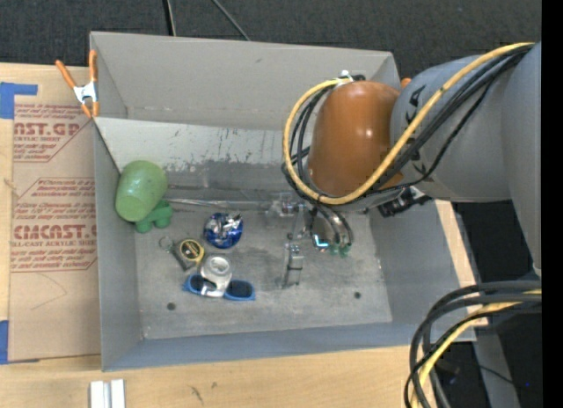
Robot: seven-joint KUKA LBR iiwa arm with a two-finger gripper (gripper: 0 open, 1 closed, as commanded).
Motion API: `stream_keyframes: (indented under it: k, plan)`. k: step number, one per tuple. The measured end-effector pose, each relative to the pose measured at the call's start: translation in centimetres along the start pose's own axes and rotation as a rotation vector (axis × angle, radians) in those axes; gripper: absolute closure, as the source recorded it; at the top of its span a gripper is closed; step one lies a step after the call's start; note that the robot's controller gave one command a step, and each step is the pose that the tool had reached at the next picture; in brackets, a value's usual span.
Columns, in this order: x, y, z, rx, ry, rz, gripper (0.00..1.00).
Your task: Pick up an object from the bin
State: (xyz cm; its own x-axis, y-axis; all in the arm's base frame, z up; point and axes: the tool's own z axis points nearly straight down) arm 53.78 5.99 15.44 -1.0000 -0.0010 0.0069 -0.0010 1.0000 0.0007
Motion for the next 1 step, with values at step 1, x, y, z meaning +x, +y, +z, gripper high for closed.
stream_keyframes:
  k: [1]
  plan:
    - [5.23, 7.68, 8.85, -0.002, -0.003, 0.078, 0.00]
